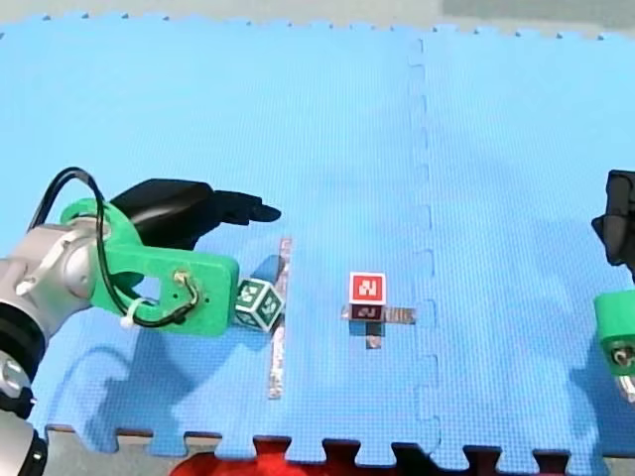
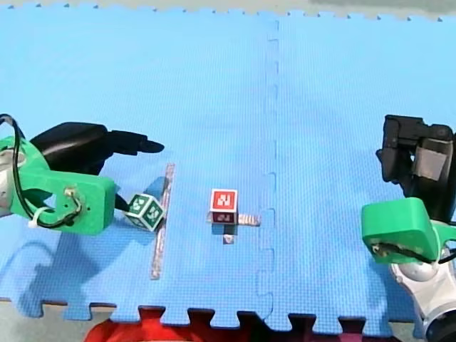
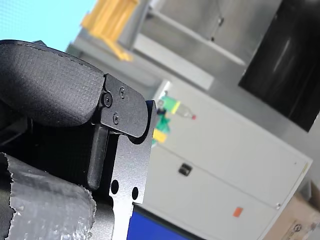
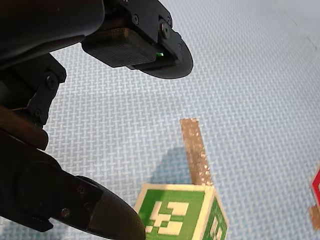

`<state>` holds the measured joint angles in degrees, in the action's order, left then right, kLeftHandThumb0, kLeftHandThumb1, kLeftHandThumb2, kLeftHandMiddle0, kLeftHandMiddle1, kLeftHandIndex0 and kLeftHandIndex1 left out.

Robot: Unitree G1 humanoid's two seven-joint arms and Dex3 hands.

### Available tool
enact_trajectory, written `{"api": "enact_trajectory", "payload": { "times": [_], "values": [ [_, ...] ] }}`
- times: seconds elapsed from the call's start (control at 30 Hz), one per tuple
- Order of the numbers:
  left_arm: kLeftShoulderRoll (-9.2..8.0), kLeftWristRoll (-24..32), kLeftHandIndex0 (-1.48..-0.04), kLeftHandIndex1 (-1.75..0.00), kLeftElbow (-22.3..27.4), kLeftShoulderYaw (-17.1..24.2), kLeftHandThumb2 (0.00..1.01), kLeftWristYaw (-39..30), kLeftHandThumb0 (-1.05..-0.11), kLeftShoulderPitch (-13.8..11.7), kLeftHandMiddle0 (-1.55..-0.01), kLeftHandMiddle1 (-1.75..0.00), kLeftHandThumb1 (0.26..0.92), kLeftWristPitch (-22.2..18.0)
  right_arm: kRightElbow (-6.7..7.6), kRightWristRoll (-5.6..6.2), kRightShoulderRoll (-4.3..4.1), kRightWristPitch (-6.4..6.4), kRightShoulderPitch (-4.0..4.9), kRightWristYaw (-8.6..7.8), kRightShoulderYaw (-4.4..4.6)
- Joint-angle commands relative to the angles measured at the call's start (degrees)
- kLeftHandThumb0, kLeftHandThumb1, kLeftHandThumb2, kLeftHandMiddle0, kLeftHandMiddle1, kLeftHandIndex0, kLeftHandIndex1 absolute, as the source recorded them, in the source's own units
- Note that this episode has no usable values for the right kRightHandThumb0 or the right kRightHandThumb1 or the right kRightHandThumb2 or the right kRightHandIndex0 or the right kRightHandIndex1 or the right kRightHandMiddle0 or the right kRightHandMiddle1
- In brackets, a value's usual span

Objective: Stack cube left

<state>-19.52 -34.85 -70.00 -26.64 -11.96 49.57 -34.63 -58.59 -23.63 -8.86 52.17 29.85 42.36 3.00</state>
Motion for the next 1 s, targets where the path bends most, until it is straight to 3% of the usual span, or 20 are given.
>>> {"api": "enact_trajectory", "payload": {
  "times": [0.0,0.5,0.73,0.97],
  "values": [
    [0.31,0.9,-0.54,-0.03,1.8,0.2,0.01,-3.5,-0.433,0.9,-0.85,-1.75,0.689,2.7,0.39,0.45,-0.17,-0.13,0.1,-0.02,-0.27],
    [-0.99,3.3,-0.53,0.0,7.1,0.6,0.01,-11.8,-0.381,0.5,-0.89,-1.75,0.71,8.0,0.27,0.29,-0.03,-0.39,0.09,-0.1,-0.2],
    [-1.43,4.5,-0.52,0.0,7.9,1.2,0.01,-13.5,-0.414,0.3,-0.89,-1.75,0.715,8.2,-0.17,-0.41,0.15,-0.55,0.2,0.68,0.23],
    [-2.02,2.2,-0.54,-0.01,7.2,-0.5,0.0,-12.5,-0.478,0.9,-0.88,-1.75,0.719,8.9,-0.28,-1.05,-0.02,-0.54,0.19,1.66,0.63]
  ]
}}
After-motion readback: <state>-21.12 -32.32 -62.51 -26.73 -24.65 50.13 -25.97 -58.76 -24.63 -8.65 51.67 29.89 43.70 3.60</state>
